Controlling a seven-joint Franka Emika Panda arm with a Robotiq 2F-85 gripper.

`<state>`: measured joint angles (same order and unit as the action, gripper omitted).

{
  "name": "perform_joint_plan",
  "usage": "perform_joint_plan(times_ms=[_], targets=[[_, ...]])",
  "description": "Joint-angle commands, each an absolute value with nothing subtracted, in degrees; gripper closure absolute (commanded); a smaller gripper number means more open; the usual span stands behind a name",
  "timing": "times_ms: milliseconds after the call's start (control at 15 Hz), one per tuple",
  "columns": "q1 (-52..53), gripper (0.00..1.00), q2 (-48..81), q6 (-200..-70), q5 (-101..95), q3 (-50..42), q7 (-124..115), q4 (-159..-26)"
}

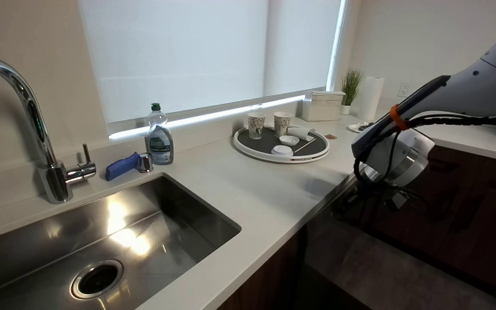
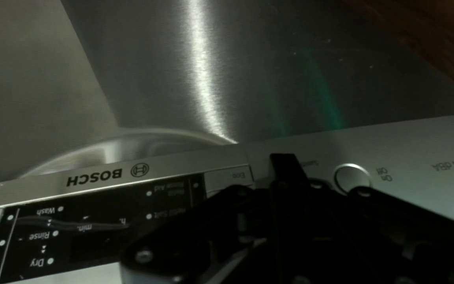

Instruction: Press the button on the oven

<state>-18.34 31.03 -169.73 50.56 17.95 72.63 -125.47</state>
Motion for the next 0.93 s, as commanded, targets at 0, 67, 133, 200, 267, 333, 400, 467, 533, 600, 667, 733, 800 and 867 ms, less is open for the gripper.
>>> perform_joint_plan(times_ms=[0,67,133,200,267,333,400,467,533,600,667,733,800,867], targets=[[-22.04,1.0,32.8,-173.3,55.28,22.63,77.78,-123.78],[-22.7,1.0,32.93,-173.64,56.03,23.34,78.61,-123.79],[-23.39,1.0,33.11,-174.0,56.72,24.13,79.47,-123.78],[-24.14,1.0,33.19,-174.33,57.45,24.97,80.33,-123.85],[-24.51,1.0,33.15,-174.55,57.79,25.44,80.74,-124.07],[-24.98,1.0,33.32,-174.75,58.05,25.83,81.37,-124.12],[-25.45,1.0,33.54,-174.94,58.31,26.3,81.89,-124.05],[-26.01,1.0,33.65,-175.09,58.66,26.88,82.43,-124.07],[-26.31,1.0,33.64,-175.23,58.84,27.21,82.73,-124.26],[-26.39,1.0,33.49,-174.92,58.62,27.2,82.9,-124.65],[-25.95,1.0,33.26,-174.57,57.8,26.61,82.52,-125.18],[-25.59,1.0,33.1,-174.3,57.24,26.14,82.19,-125.51],[-25.22,1.0,32.86,-174.17,56.85,25.74,81.94,-125.85],[-25.04,1.0,32.69,-174.1,56.66,25.56,81.79,-126.06]])
